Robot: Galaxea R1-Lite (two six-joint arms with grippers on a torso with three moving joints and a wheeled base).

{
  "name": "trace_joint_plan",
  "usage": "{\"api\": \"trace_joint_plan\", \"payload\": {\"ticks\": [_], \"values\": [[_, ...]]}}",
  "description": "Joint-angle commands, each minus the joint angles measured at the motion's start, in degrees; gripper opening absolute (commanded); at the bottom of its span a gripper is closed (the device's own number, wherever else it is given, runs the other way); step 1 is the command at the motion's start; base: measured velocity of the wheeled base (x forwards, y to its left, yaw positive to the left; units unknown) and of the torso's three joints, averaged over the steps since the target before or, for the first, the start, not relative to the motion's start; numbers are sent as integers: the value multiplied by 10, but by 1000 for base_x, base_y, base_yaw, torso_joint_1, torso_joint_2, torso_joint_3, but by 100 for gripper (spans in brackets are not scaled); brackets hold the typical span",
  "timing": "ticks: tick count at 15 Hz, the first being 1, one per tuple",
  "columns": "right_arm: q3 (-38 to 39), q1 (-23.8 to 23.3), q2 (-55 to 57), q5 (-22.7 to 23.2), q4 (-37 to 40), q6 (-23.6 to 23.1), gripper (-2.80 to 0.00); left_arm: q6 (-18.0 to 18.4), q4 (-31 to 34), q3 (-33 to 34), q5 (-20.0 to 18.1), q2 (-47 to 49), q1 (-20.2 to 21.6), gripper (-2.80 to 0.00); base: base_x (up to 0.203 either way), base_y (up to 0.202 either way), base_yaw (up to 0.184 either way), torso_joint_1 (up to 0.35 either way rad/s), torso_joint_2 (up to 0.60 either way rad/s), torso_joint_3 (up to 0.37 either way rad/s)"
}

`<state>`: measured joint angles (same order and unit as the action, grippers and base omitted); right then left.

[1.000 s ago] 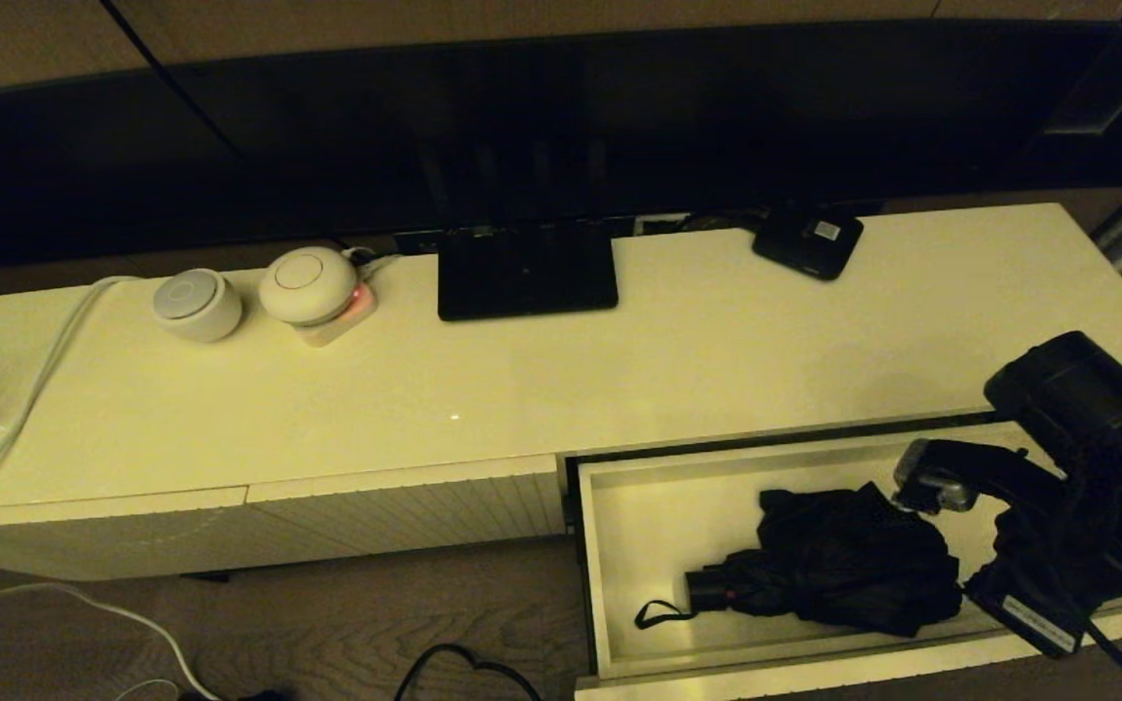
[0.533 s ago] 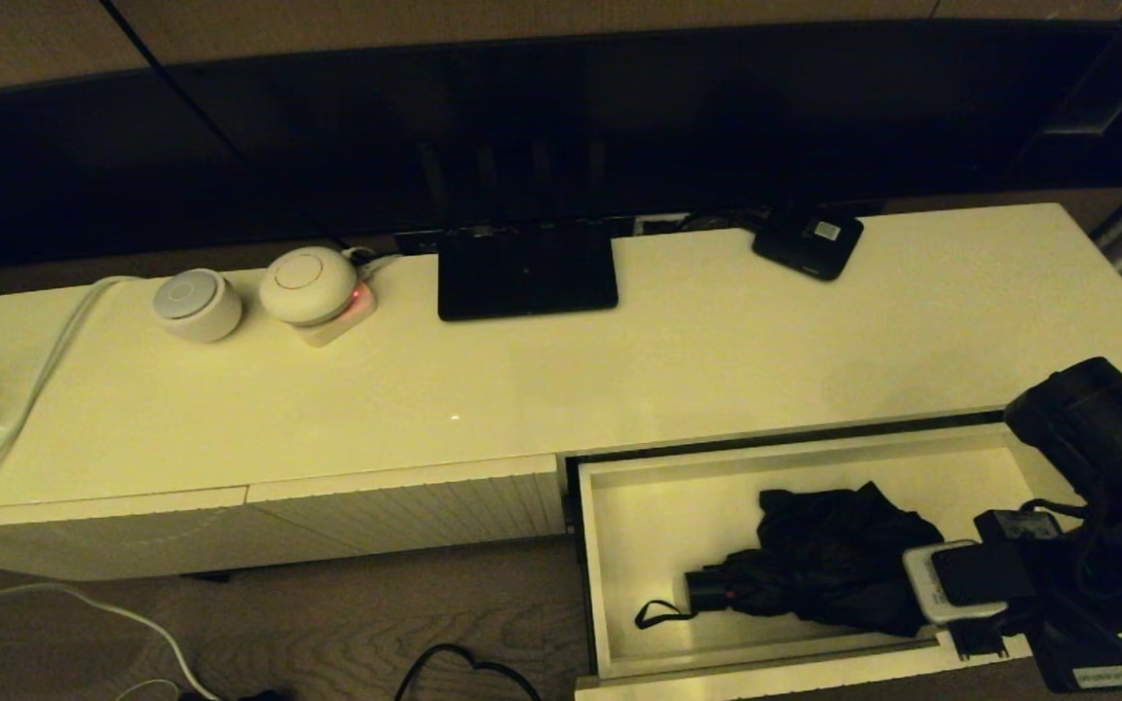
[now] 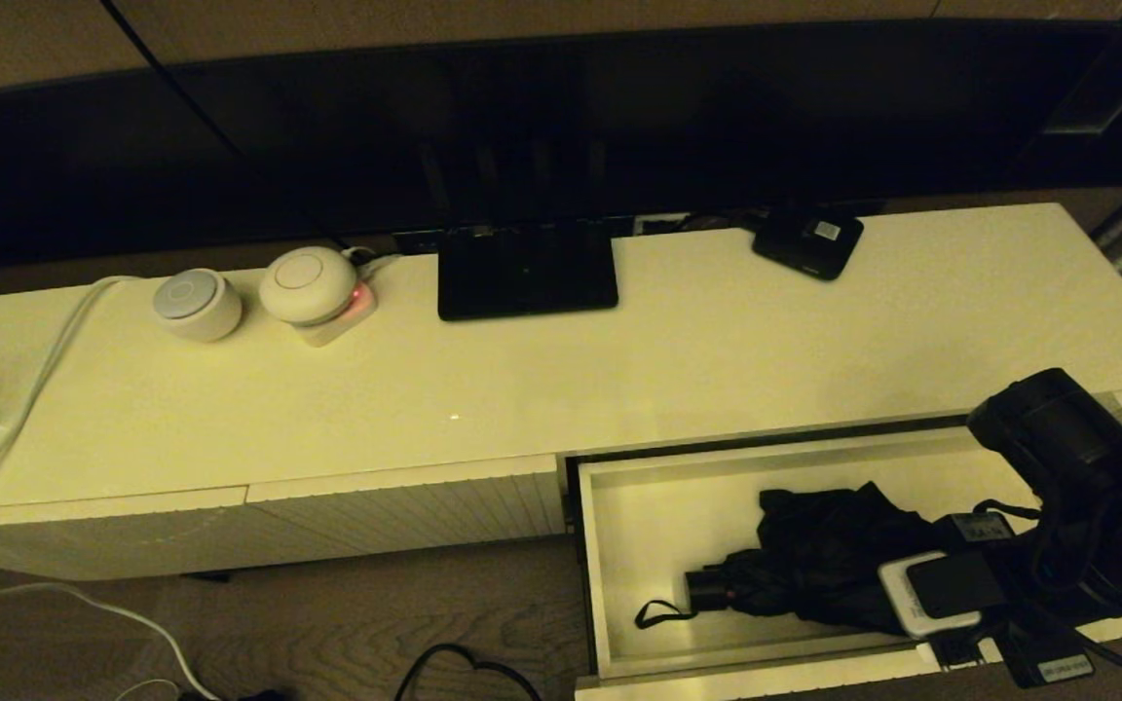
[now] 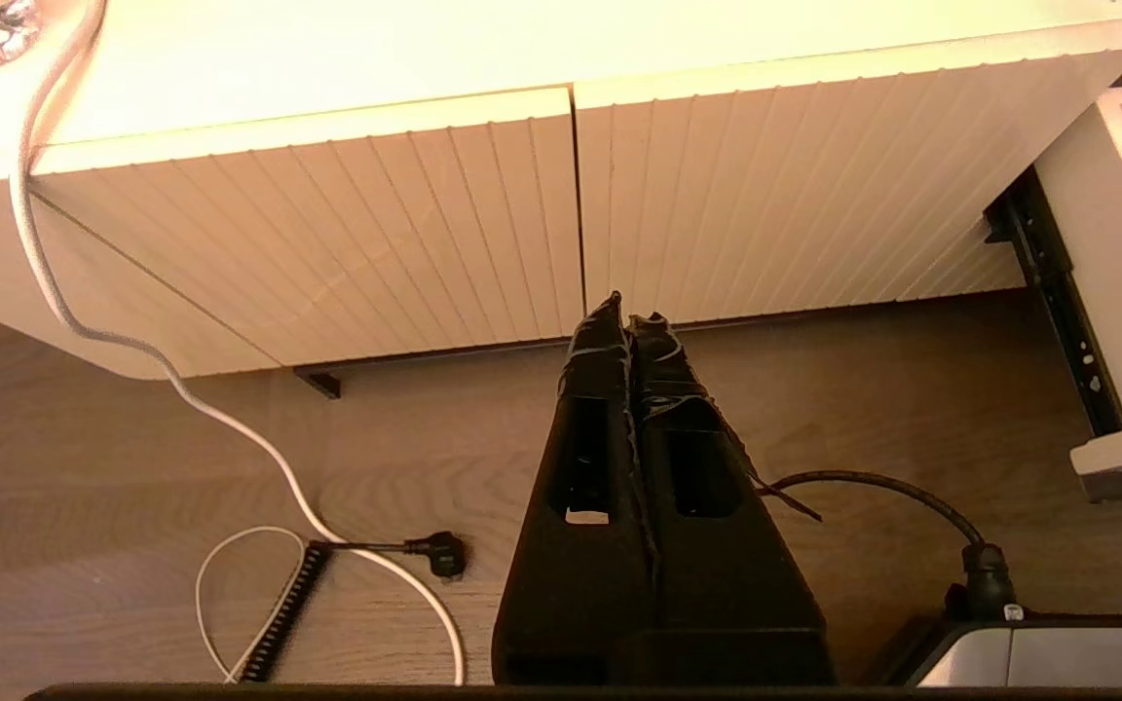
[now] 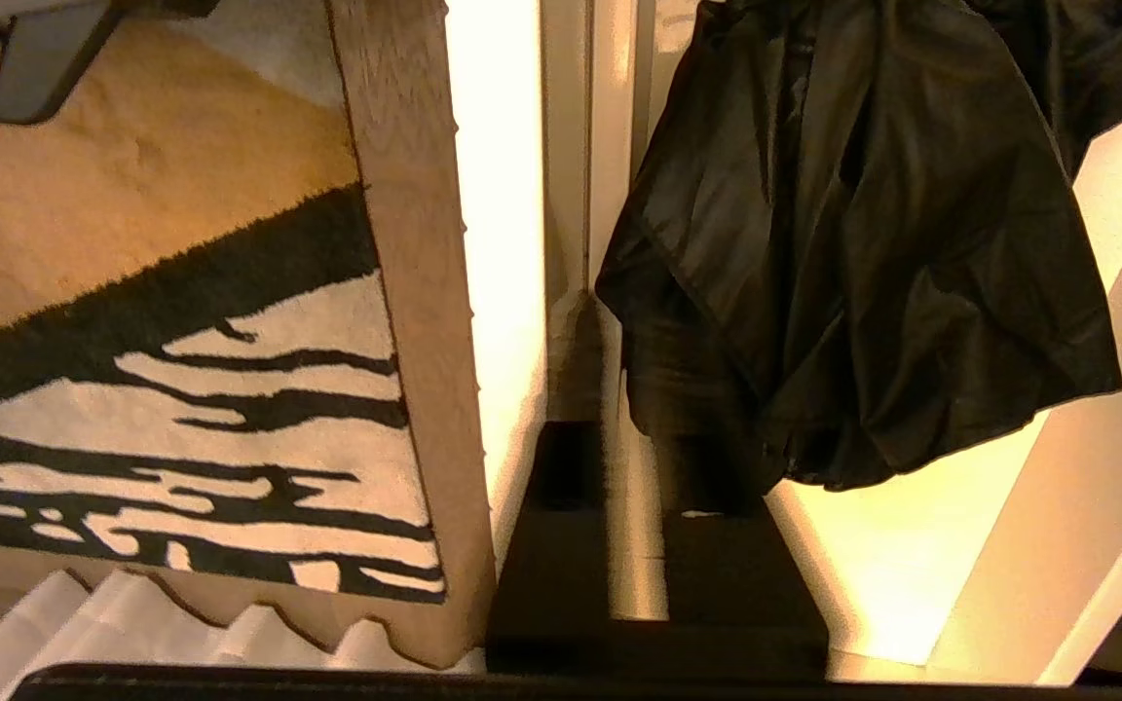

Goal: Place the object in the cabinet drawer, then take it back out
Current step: Put the umbrella in the drawer

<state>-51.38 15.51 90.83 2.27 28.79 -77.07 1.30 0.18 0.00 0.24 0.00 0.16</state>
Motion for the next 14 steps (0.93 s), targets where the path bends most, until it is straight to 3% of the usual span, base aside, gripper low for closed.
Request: {"api": "trace_joint_plan", "payload": {"ticks": [1, 7, 14], "values": [[-6, -1, 11, -2, 0, -5, 0, 0, 0, 2, 0, 0, 0, -280, 0, 0, 0, 0, 0, 0], [-12, -13, 33, -6, -20, -5, 0, 0, 0, 2, 0, 0, 0, -280, 0, 0, 0, 0, 0, 0], [-7, -32, 92, -6, -97, -5, 0, 0, 0, 2, 0, 0, 0, -280, 0, 0, 0, 0, 0, 0]]}}
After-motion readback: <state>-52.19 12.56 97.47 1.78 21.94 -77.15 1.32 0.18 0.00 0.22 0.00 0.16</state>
